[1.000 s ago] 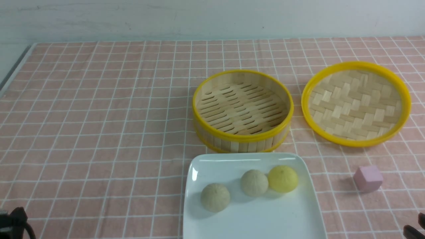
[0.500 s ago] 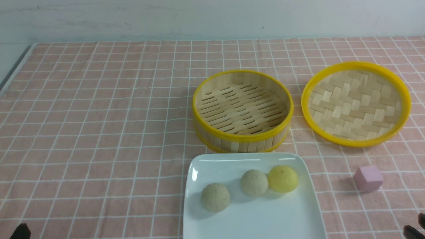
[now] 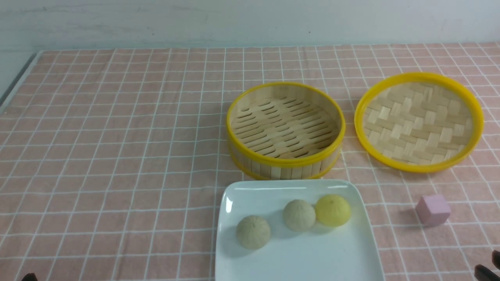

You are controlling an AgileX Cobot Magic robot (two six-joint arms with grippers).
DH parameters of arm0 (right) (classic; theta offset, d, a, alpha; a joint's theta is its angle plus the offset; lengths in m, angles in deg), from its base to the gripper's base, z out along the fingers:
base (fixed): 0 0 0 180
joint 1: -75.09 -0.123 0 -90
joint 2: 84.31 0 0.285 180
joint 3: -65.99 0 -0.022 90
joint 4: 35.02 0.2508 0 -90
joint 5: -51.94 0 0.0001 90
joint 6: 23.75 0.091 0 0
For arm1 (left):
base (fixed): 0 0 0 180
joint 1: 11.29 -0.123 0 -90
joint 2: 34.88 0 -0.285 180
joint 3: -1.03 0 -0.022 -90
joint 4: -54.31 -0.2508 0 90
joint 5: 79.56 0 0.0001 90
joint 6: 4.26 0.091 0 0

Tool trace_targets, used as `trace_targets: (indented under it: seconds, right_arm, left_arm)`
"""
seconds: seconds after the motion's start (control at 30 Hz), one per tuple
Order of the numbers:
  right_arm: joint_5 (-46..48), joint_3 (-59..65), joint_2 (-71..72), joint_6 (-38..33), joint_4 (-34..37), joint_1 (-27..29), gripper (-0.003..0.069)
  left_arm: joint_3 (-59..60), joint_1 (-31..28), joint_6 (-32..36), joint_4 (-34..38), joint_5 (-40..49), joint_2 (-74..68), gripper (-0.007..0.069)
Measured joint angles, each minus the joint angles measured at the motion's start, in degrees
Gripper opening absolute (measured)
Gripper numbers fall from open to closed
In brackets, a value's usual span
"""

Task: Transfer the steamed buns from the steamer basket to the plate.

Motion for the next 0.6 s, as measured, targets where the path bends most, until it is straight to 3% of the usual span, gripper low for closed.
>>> trace_targets:
  seconds: [0.4,0.6]
  right_arm:
    - [0.0,0.0,0.0,0.0,0.0,0.0,0.0239]
    - [0.0,0.0,0.0,0.0,0.0,0.0,0.0239]
  left_arm:
    - [0.0,0.0,-0.1,0.0,0.0,0.0,0.0453]
    - [0.0,0.0,-4.8,-0.6,-0.2,0.0,0.0453]
